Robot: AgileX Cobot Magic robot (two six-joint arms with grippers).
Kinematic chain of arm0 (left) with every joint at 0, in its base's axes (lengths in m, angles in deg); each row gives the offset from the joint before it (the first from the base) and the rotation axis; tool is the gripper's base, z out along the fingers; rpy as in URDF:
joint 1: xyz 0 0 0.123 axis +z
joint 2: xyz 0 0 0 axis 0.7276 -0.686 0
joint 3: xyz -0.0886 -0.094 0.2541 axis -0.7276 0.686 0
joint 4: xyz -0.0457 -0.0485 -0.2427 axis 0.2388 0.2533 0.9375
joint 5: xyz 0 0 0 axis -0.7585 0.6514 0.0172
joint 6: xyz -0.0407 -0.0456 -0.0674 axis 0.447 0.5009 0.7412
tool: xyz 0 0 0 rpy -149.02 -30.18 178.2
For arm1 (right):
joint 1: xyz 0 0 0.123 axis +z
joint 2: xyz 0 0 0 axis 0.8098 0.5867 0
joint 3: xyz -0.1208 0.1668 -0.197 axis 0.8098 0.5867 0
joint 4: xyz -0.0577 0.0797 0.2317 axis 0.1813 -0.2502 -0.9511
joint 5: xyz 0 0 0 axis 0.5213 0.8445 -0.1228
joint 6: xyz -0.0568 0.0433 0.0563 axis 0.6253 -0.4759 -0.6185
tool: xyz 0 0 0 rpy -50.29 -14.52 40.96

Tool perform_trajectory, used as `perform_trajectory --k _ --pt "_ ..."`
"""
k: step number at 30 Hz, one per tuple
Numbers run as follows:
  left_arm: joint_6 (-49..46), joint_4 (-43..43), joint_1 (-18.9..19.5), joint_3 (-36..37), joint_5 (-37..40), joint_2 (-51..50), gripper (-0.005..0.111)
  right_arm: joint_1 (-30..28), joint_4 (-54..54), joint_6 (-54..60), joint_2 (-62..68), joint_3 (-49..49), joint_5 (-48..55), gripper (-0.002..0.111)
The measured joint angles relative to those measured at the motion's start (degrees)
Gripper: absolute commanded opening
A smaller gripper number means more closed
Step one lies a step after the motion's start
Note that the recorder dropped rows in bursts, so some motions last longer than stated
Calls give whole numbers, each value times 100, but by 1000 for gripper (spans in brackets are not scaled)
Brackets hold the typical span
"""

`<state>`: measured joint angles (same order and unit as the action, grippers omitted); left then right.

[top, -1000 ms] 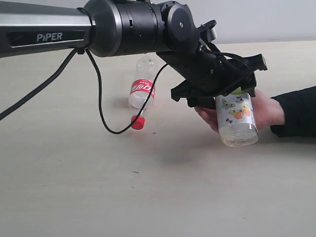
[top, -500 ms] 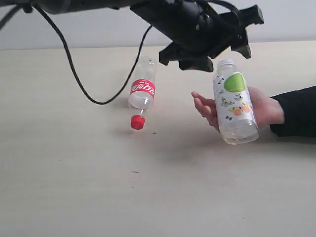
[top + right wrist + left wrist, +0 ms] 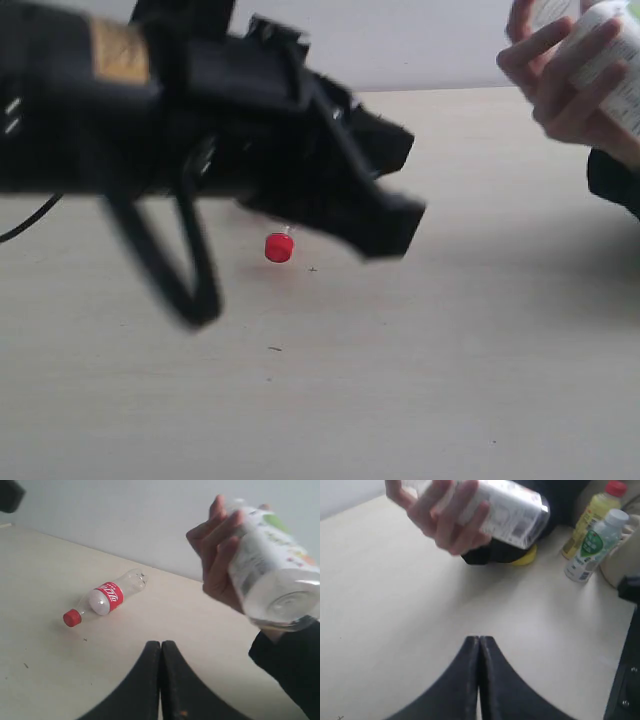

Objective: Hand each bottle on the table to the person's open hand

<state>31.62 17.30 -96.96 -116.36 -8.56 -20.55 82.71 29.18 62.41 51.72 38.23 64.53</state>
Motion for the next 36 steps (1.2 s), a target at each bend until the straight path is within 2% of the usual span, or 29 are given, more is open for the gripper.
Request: perform_trajectory --k 1,2,3,5,7,10,16,21,30,36 --pt "-273 0 -189 635 -494 425 1 0 0 0 0 0 0 0" --pt "-382 -4 -268 981 -792 641 1 0 0 0 0 0 0 0" --pt "-519 -27 -340 1637 -1428 1004 1 0 0 0 0 0 0 0" --pt "-598 -27 -362 2449 -2223 1472 1 0 0 0 0 0 0 0" --pt "-642 -76 -362 3113 -2760 1829 1 0 0 0 0 0 0 0" --pt "-950 -173 -362 3626 -2978 1972 1 0 0 0 0 0 0 0" --pt "-2105 -261 -362 4052 -3000 1973 1 0 0 0 0 0 0 0" --pt "-2120 -271 -362 4137 -3134 1973 1 0 0 0 0 0 0 0" --pt "-1634 -362 -362 4656 -4327 1962 1 0 0 0 0 0 0 0" --pt "-1563 -362 -362 4681 -4489 1962 1 0 0 0 0 0 0 0"
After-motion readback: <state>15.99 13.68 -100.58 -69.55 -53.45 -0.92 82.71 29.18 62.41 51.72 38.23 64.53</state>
